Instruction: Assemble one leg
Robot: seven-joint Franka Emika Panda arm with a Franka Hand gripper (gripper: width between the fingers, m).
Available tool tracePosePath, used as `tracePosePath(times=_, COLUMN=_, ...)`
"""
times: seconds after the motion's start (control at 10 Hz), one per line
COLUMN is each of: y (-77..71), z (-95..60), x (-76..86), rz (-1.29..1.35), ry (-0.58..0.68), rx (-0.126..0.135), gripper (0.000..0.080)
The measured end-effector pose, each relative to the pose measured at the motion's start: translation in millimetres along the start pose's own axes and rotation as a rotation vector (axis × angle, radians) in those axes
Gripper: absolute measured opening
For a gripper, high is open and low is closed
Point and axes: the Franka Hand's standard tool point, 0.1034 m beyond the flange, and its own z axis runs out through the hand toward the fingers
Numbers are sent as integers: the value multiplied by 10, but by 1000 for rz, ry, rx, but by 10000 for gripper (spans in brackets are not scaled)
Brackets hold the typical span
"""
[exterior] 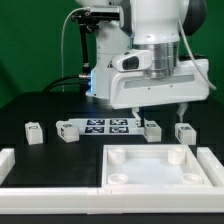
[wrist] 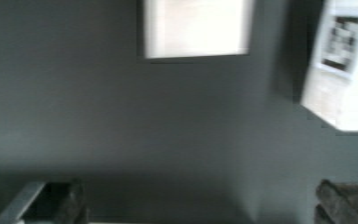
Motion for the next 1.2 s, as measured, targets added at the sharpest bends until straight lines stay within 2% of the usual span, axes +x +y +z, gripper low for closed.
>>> tracePosePath(times=0.1, y=-129, z=-14, x=-9, rz=129, ry=2, rx=10, gripper=649)
tracePosePath(times=0.4, y=-525, z=-11, x=-67, rz=116, ry=0, rx=20, gripper=649)
tracePosePath(times=0.7, y=-510, z=-1, x=-82, rz=101, ry=-15, rx=17, gripper=649)
tracePosePath(times=0.8, y=-447, z=5, x=-176, rz=71, ry=-173, rx=0, gripper=649)
tracePosePath(times=0.9, y=-402, z=-10, x=-98, rz=65, ry=-229, rx=3, gripper=649)
tracePosePath(times=1.1, y=-408, z=23, x=-256, rz=72, ry=-497, rx=-10, gripper=649)
tracePosePath(times=1.2, y=-421, z=61, x=-187, rz=74, ry=-539, rx=-7, gripper=649)
